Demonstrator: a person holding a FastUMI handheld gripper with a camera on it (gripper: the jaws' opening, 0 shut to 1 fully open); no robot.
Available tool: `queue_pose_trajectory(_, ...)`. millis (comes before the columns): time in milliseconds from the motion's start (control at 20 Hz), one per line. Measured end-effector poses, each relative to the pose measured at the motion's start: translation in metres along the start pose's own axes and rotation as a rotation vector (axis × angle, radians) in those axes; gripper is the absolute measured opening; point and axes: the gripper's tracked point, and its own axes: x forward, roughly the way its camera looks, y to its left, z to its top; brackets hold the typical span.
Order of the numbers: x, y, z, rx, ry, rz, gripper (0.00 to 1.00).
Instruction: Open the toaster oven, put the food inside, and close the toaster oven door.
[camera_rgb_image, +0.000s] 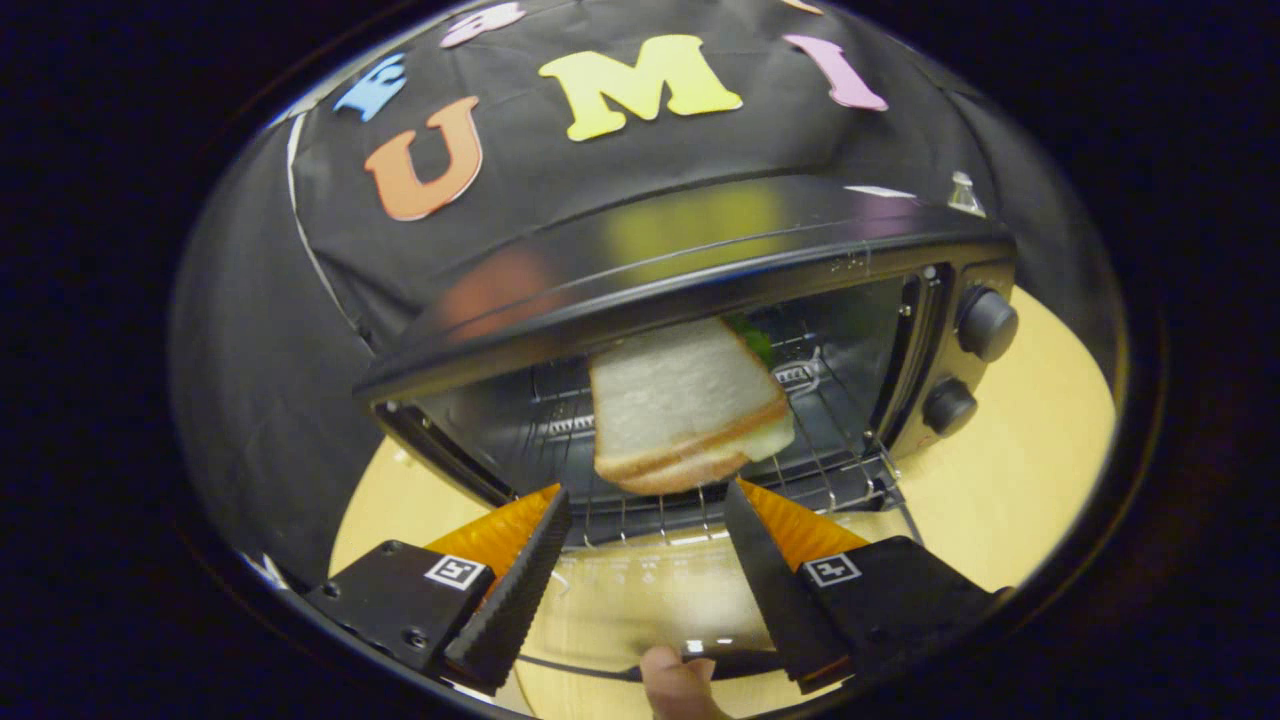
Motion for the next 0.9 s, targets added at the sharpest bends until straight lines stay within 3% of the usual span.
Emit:
queue_pose_trajectory(400, -0.076, -0.012, -0.049, -0.188, -0.108, -0.062, 1.00)
queue_pose_trajectory(550, -0.090, -0.027, -0.075, -0.228, -0.116, -0.143, 1.00)
queue_pose_trajectory(900, -0.075, -0.048, -0.125, -0.273, -0.023, -0.244, 1.00)
